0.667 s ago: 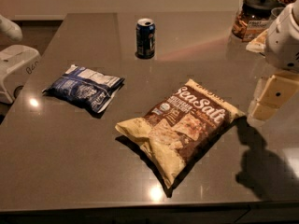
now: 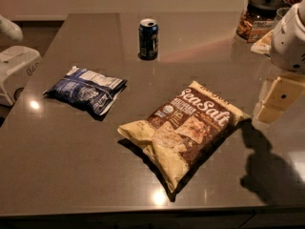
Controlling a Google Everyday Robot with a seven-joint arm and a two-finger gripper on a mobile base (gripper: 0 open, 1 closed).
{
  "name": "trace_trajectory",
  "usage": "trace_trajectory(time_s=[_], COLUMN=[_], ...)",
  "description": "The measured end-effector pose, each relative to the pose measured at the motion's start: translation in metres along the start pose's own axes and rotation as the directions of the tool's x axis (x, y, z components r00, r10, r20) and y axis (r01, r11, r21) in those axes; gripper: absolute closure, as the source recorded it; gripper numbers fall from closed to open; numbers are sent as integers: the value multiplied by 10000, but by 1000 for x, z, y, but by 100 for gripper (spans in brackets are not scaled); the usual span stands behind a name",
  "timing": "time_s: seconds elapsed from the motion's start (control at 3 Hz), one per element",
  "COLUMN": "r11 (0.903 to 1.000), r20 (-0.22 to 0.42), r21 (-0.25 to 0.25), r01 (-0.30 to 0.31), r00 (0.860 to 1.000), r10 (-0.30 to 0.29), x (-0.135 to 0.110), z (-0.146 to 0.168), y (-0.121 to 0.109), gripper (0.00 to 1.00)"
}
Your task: Pick pepsi can
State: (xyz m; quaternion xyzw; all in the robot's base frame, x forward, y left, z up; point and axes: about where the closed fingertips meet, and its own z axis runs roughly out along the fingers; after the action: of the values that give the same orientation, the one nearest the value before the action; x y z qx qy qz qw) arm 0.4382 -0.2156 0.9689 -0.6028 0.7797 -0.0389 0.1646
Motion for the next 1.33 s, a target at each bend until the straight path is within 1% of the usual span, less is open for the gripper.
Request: trace_trajectory(time_s=[1.33], r11=[10000], r20=[4], r21=[0], r01=[-3], r00=[10000], r10=[3], x=[0], z=[1], y=[0], gripper=[0])
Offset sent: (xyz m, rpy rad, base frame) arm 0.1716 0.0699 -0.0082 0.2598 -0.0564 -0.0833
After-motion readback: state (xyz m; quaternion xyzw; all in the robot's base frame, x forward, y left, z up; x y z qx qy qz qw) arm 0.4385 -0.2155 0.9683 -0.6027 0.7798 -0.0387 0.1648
